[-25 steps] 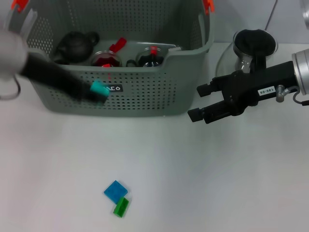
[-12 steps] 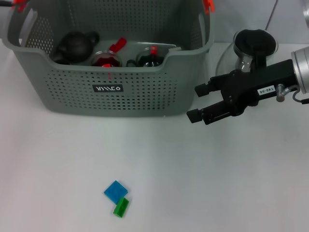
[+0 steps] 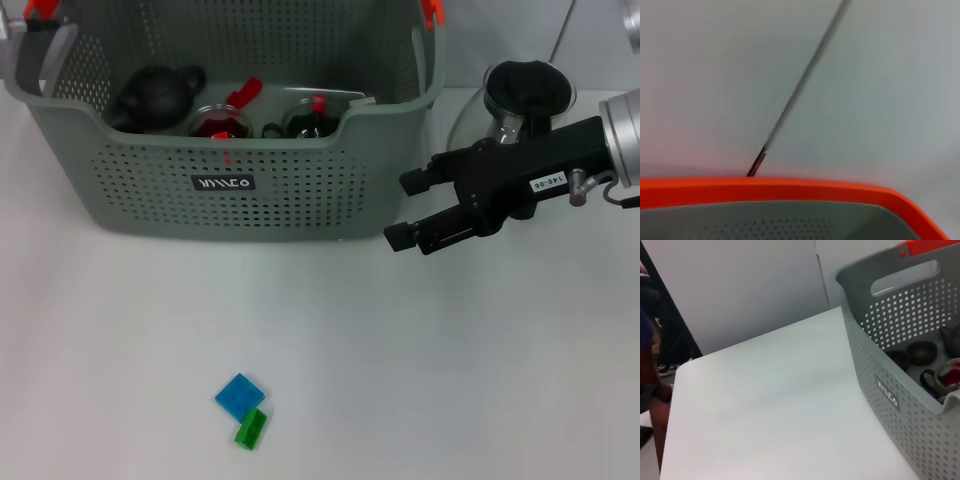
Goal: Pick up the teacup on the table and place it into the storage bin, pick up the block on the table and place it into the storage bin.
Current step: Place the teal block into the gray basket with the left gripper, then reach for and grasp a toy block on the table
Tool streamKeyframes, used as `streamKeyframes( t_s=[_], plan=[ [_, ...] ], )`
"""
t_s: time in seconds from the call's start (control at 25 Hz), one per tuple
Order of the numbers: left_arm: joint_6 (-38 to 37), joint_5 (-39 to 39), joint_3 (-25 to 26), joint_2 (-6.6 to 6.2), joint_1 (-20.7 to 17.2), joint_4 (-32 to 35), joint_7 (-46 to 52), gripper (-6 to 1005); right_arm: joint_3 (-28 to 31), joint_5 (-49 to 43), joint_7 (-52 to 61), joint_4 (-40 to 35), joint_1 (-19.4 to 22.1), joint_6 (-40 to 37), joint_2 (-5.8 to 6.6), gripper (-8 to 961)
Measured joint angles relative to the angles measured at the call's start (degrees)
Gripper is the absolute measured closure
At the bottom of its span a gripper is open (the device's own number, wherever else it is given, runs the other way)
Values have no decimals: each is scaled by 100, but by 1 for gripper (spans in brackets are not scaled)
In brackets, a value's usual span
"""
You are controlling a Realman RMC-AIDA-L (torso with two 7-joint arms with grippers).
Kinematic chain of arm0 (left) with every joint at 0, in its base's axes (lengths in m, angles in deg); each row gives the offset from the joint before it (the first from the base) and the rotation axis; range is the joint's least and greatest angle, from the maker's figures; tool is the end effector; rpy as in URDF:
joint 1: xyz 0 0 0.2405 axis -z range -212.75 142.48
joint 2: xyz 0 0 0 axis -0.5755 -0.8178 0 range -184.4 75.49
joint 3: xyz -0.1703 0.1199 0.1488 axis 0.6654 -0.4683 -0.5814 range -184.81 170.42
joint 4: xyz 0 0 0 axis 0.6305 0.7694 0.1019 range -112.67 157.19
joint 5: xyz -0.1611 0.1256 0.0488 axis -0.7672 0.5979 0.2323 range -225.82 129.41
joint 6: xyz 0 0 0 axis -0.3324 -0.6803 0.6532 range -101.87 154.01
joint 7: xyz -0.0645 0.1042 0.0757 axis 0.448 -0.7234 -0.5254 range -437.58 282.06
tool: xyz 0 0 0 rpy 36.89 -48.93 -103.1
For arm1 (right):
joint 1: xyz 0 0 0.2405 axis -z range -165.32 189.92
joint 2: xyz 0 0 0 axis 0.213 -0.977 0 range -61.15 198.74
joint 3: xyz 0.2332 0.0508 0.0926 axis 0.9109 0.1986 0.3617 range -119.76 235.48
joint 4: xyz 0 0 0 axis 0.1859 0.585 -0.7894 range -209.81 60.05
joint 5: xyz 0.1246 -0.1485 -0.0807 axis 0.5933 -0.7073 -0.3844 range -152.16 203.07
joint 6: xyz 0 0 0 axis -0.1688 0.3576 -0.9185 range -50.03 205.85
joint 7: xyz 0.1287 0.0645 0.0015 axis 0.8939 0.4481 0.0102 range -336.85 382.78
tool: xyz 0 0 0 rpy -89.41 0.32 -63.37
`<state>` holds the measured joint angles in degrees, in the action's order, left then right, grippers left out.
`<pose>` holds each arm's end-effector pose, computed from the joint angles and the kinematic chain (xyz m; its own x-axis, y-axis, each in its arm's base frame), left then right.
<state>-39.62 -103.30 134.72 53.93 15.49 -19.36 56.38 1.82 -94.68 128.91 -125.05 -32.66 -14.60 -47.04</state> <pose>-0.1873 0.4812 0.1092 0.4580 0.6166 0.6404 0.8813 -0.4090 -0.2365 0.1549 0.3820 0.0105 0.9186 -0.3388 -0.2034 -0.3477 -0.9376 -0.0089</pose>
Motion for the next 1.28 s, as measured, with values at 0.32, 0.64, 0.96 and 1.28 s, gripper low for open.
streamKeyframes(
  t_s=[0.32, 0.64, 0.96, 1.28],
  plan=[
    [-222, 55, -197, 56, -72, -40, 21, 525, -12, -21, -62, -8, -50, -41, -5, 26],
    [-426, 482, -425, 3, -107, -354, 733, 247, -12, -28, -68, -9, -74, -94, 1, 25],
    [-1204, 493, -419, 97, -339, -1394, 888, 53, -12, -27, -92, -11, -70, -105, 4, 25],
    [-1410, 501, -465, 174, -338, -1593, 883, 54, 4, -27, -145, 20, -49, -105, 9, 26]
  ],
)
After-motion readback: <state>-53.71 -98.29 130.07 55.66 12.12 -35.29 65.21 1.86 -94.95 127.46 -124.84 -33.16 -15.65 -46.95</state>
